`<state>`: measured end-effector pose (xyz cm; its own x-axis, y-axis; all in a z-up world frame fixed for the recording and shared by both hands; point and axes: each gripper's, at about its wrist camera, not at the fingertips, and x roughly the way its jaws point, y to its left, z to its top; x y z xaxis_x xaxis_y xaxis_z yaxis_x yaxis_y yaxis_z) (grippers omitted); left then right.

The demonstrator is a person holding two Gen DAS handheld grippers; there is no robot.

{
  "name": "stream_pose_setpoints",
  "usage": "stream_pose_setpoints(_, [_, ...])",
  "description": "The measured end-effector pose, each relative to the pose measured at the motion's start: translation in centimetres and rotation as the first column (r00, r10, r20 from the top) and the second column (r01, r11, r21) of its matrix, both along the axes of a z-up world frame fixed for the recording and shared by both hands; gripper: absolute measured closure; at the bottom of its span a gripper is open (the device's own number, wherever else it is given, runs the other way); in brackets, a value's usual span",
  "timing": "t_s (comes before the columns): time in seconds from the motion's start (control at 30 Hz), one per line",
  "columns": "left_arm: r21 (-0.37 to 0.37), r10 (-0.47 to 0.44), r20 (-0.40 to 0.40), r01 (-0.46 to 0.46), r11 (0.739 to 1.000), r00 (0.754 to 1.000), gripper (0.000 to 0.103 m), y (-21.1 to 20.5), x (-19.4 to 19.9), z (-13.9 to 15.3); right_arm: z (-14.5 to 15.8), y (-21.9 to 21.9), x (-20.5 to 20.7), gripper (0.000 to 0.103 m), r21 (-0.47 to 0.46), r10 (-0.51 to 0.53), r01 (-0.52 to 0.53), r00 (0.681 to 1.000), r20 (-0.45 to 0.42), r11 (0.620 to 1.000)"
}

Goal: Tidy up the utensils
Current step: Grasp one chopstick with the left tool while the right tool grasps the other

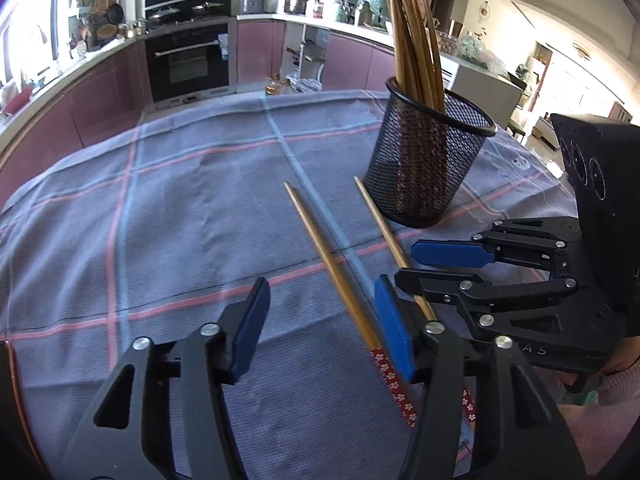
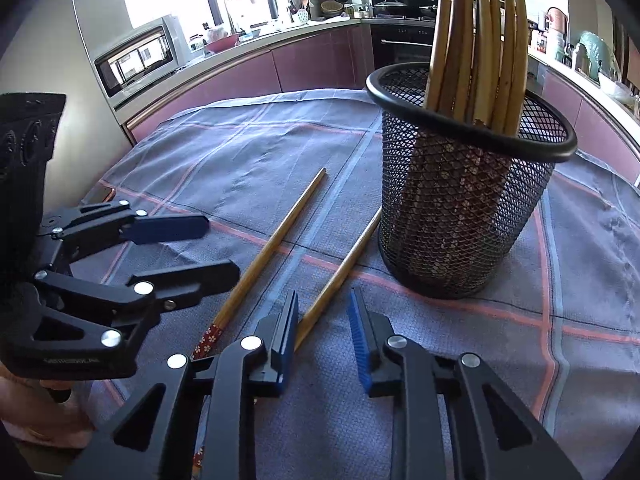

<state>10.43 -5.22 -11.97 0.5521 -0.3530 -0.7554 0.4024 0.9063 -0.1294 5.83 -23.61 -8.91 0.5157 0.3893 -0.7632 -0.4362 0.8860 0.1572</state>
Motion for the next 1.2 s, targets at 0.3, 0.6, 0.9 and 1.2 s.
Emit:
stream_pose_setpoints(0.3, [0.022, -0.026, -0.055, 0.027, 0.999, 0.998, 0.075, -1.8, 1.6, -1.3, 0.0, -0.4, 0.7, 0.08, 0.029, 0.003, -0.003, 1.0, -0.012, 1.0])
stream_pose_setpoints(0.6, [0.014, 0.014, -0.064, -0.013, 1.0, 0.998, 0.09, -1.8, 1.9, -1.5, -0.2, -1.0, 0.7, 0.083, 0.062, 0.0, 0.001, 1.0, -0.014, 0.998])
stream_pose_setpoints(0.9, [0.025, 0.02, -0.066, -0.019, 1.0, 0.998, 0.092, -1.8, 1.2, -1.4, -0.2, -1.4, 0.7, 0.087, 0.083, -0.003, 0.005, 1.0, -0.031, 0.997])
stream_pose_setpoints(1.2, [0.028, 0.026, -0.06, -0.025, 0.999, 0.998, 0.092, -2.1, 2.0, -1.6, -0.2, -1.1, 1.4, 0.086, 0.079, -0.01, 0.012, 1.0, -0.027, 0.997])
